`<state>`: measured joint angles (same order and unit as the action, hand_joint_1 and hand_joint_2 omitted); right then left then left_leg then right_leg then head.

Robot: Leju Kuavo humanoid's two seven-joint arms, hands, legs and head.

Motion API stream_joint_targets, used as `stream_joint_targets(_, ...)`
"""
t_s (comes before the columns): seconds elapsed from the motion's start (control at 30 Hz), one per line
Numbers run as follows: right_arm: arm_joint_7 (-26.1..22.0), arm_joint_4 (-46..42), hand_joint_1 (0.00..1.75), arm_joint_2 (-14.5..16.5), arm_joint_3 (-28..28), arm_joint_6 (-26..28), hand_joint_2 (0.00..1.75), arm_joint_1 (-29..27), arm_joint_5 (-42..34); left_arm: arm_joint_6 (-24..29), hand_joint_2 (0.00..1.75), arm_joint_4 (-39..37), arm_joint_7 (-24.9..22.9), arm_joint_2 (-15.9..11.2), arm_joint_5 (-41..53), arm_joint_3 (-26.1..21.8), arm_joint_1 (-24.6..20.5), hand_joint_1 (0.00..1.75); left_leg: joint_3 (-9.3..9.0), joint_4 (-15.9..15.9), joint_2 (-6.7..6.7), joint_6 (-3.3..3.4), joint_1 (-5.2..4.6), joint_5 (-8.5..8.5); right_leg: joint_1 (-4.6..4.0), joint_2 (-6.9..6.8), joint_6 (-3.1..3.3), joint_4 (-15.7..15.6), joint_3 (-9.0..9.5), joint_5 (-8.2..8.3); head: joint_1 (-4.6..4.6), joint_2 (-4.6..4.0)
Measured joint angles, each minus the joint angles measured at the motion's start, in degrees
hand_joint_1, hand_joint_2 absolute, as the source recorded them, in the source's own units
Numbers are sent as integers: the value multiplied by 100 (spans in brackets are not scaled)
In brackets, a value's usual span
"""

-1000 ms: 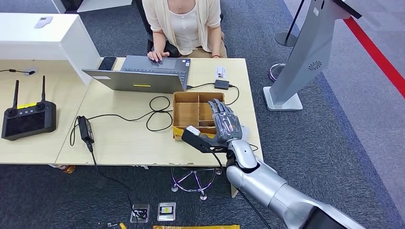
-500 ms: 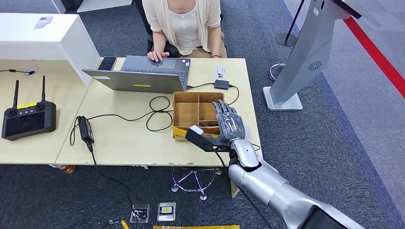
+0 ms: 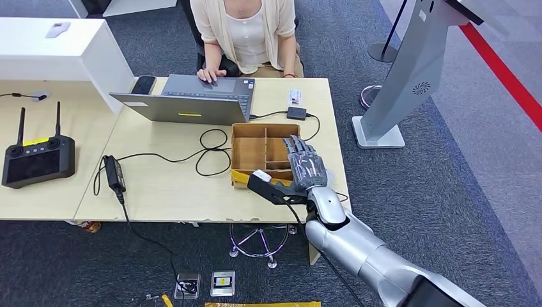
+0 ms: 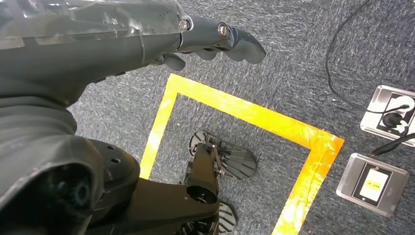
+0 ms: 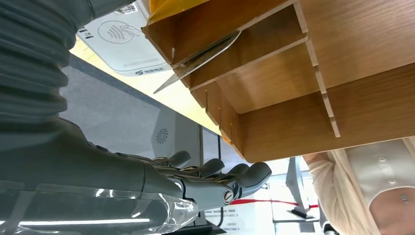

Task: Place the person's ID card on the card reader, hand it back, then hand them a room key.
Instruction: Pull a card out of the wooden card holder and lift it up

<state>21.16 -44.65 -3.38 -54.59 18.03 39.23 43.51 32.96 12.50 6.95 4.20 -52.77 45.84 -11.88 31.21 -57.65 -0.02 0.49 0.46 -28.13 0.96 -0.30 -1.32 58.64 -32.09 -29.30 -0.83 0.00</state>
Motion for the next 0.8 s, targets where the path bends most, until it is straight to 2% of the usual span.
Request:
stream_joint_targets(0.57,-139,48,0,143,47,-167,175,-37,126,25,0,-9,0,0,-4,-1,1,0,0,0,1,0,0,0,0,0,0,0,0,0,0,0)
stream_joint_targets(0.63,-150,64,7,152,49,-181,175,-38,131,35,0,-11,0,0,-4,-1,2,0,0,0,1,0,0,0,0,1,0,0,0,0,0,0)
stream_joint_targets(0.77,-156,90,167,175,50,-223,175,-39,151,42,0,-15,0,0,-3,-1,2,0,0,0,1,0,0,0,0,1,0,0,-1,0,0,0)
stream_joint_targets(0.8,-154,97,172,180,50,-237,175,-39,166,42,0,-15,0,0,-3,-1,2,0,0,0,1,0,0,0,0,1,0,0,0,0,0,0)
